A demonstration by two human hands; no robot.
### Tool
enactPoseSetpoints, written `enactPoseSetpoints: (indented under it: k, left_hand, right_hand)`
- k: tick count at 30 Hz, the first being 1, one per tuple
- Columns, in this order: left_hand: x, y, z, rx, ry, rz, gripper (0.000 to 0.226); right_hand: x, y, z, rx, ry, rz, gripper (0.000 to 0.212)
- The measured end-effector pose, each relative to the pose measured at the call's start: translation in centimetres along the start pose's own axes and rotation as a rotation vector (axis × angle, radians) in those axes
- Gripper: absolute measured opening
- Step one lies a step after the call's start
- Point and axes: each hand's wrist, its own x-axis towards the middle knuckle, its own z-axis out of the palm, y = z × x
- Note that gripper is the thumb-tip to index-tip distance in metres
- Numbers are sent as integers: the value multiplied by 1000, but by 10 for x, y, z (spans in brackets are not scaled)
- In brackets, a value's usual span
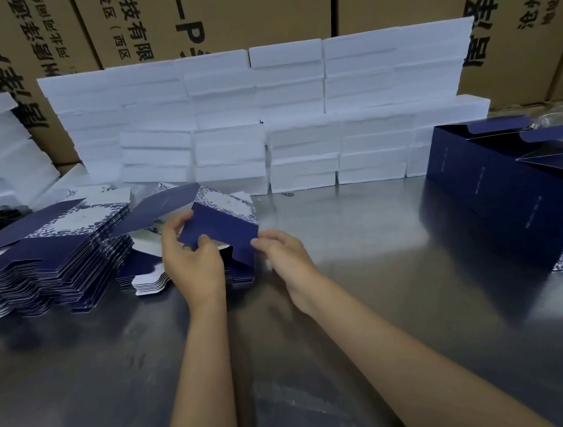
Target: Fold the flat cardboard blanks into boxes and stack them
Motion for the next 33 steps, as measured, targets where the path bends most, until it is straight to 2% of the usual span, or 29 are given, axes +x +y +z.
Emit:
enactPoseSetpoints:
  k: [3, 5, 7, 11, 15, 18, 22, 25, 28, 31, 33]
  left_hand:
    - [-1, 8, 1, -132, -9, -45, 49]
    - [-4, 16, 2, -170, -23, -72, 49]
    - [-12, 22, 5, -163, -10, -86, 46]
    - [-31, 33, 14, -111, 18, -76, 36]
    - [-52, 43, 24, -38, -23, 14, 34]
    - [-63, 46, 32, -8, -75, -12, 34]
    - [-78, 46, 40, 71, -209, -59, 27]
    - [-84, 42, 40, 247, -325, -52, 24]
    - [-81, 38, 41, 289, -309, -42, 23]
    - [-71, 26, 40, 342, -237, -31, 22]
    - [-62, 18, 37, 385, -284, -108, 27]
  right_hand:
    - [0, -9, -11, 221, -32, 6, 22]
    - [0, -16, -19, 349, -87, 17, 30]
    - [-1, -19, -25, 386, -145, 35, 37]
    - [-3, -18, -27, 394, -188, 108, 27]
    - [-7, -22, -39, 383, -120, 114, 28]
    - [-13, -28, -60, 367, -65, 80, 21]
    - [-24, -31, -99, 343, 32, 34, 20]
    - [-34, -26, -134, 324, 112, 0, 24]
    - [-47, -18, -168, 299, 163, -13, 26]
    - [-59, -11, -194, 336, 125, 7, 34]
    - [-65, -10, -204, 367, 99, 19, 41]
